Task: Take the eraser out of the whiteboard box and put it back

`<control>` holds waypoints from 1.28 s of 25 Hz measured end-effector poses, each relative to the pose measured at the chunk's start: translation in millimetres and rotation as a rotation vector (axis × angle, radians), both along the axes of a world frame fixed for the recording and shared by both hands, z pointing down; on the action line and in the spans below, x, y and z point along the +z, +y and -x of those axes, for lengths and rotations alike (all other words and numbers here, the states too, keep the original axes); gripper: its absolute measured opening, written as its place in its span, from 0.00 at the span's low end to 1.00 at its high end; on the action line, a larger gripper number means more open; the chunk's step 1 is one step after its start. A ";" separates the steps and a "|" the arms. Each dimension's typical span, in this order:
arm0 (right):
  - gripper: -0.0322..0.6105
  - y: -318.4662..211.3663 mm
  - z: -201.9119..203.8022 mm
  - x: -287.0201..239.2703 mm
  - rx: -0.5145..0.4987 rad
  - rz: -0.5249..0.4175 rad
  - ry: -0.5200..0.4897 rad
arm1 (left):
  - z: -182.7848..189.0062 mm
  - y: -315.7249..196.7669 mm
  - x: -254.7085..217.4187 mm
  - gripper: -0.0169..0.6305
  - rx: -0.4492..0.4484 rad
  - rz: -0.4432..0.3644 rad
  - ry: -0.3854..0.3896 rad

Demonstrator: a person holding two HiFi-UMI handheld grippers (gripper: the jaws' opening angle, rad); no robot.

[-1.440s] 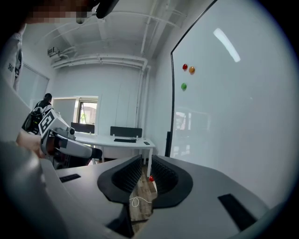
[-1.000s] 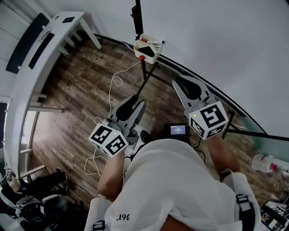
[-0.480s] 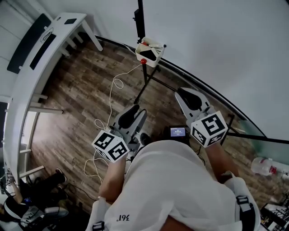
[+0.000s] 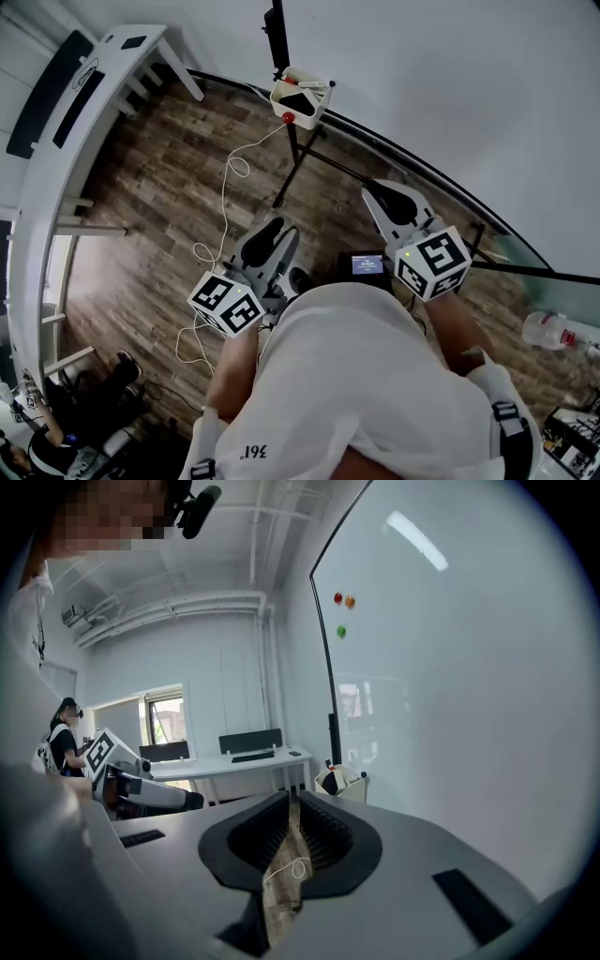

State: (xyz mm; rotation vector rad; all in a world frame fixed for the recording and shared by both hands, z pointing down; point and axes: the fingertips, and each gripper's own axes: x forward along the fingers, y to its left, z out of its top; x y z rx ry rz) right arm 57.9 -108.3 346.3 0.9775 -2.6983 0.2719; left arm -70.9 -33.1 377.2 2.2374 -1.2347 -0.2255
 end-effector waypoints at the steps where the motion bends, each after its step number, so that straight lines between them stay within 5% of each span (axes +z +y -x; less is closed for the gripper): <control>1: 0.14 0.2 -0.8 1.2 0.002 0.003 0.000 | -1.2 0.1 1.3 0.26 0.002 0.006 -0.001; 32: 0.09 4.7 -2.8 17.4 -0.022 0.035 0.028 | -17.7 3.6 16.5 0.26 0.036 0.081 0.009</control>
